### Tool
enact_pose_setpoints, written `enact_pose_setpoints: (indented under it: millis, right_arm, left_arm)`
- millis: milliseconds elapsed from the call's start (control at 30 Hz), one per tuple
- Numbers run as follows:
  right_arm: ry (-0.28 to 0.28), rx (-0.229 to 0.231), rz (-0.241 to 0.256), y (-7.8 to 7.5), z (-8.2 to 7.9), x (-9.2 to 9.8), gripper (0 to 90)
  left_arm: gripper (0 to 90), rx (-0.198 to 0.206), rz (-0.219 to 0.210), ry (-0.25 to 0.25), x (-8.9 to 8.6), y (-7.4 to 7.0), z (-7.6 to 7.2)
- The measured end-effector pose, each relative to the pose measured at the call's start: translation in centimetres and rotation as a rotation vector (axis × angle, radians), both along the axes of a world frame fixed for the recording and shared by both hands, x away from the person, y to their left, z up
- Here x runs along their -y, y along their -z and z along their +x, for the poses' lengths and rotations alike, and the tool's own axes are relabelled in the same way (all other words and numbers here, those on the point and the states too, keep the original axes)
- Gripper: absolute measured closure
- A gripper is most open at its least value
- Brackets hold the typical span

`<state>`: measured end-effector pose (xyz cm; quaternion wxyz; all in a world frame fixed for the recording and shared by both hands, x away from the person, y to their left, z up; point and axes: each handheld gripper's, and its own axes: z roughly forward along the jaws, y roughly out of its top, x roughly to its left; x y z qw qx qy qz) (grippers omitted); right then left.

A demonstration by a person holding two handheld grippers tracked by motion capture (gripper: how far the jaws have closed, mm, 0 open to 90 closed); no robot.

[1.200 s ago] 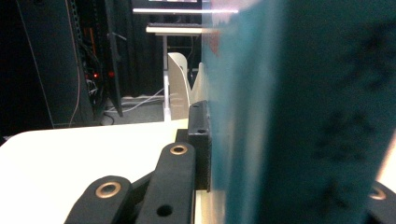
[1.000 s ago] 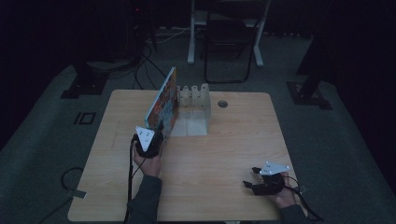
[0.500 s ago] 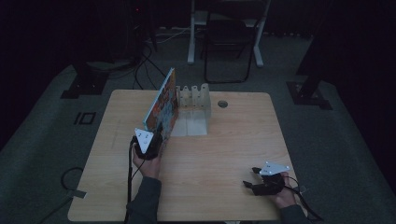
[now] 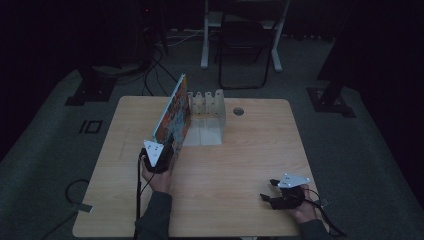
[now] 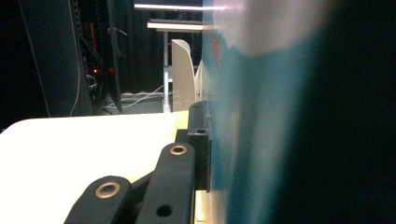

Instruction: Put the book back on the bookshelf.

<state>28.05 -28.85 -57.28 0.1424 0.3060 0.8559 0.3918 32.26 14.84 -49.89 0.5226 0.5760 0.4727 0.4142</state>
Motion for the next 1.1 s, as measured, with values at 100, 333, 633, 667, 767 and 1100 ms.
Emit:
enact_pose_setpoints:
  millis: [100, 333, 633, 667, 767, 1100]
  right_arm:
    - [0.0, 0.0, 0.0, 0.0, 0.0, 0.0, 27.2]
    - [-0.001, -0.001, -0.001, 0.0, -0.03, -0.01, 27.0]
    - [-0.001, -0.002, 0.0, 0.0, -0.06, -0.02, 26.9]
    - [-0.001, -0.002, 0.0, 0.0, -0.06, -0.02, 26.9]
    - [-0.001, -0.003, -0.001, -0.01, -0.06, -0.02, 26.9]
    - [-0.002, -0.002, 0.0, 0.0, -0.05, -0.01, 26.9]
  left_arm:
    - [81.0, 0.006, 0.0, 0.003, 0.01, 0.14, -0.09]
    - [80.7, 0.005, 0.006, 0.009, -0.04, 0.17, -0.16]
    - [79.0, 0.007, 0.009, 0.028, -0.35, 0.17, -0.15]
    - [78.1, 0.008, 0.011, 0.028, -0.41, 0.17, -0.16]
    - [75.3, 0.007, 0.015, 0.036, -0.49, 0.29, -0.22]
    - [67.3, 0.0, 0.011, 0.051, -0.87, 0.68, -0.41]
